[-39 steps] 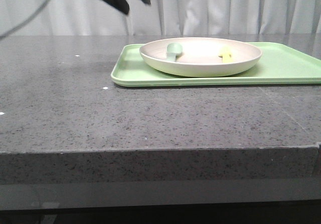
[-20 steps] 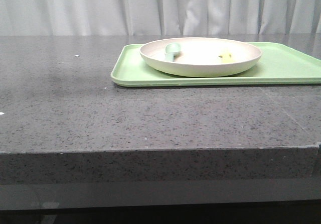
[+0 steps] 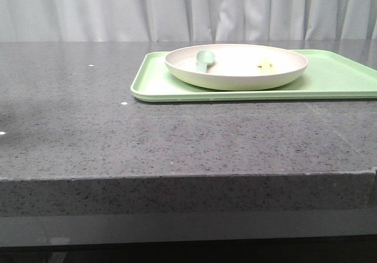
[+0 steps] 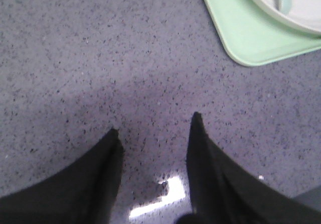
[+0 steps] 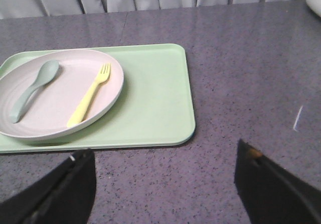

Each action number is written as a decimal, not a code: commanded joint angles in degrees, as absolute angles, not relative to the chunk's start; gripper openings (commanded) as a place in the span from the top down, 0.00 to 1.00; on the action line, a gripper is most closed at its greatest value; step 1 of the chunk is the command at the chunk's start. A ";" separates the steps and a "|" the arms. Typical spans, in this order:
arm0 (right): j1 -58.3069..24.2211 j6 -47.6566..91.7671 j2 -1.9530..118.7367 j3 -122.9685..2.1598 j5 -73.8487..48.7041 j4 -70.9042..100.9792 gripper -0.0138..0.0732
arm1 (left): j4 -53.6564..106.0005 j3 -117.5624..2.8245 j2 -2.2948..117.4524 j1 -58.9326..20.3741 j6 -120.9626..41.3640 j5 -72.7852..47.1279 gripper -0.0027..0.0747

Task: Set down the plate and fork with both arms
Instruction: 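Move the right gripper above the yellow fork on the plate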

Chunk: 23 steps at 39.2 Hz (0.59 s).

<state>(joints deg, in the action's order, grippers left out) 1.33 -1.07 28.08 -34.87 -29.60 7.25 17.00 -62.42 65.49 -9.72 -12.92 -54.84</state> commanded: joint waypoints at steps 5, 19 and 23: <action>0.86 0.50 34.61 -41.89 -33.09 9.52 0.16 | 20.31 -59.04 57.00 -9.35 -15.38 -53.03 0.57; -11.81 9.24 52.54 -57.20 -42.22 17.17 0.16 | 19.73 -57.49 51.02 -9.35 -15.38 -53.03 0.57; -16.31 7.30 59.04 -62.47 -44.53 17.04 0.16 | 19.62 -57.49 51.02 -9.35 -15.38 -53.03 0.57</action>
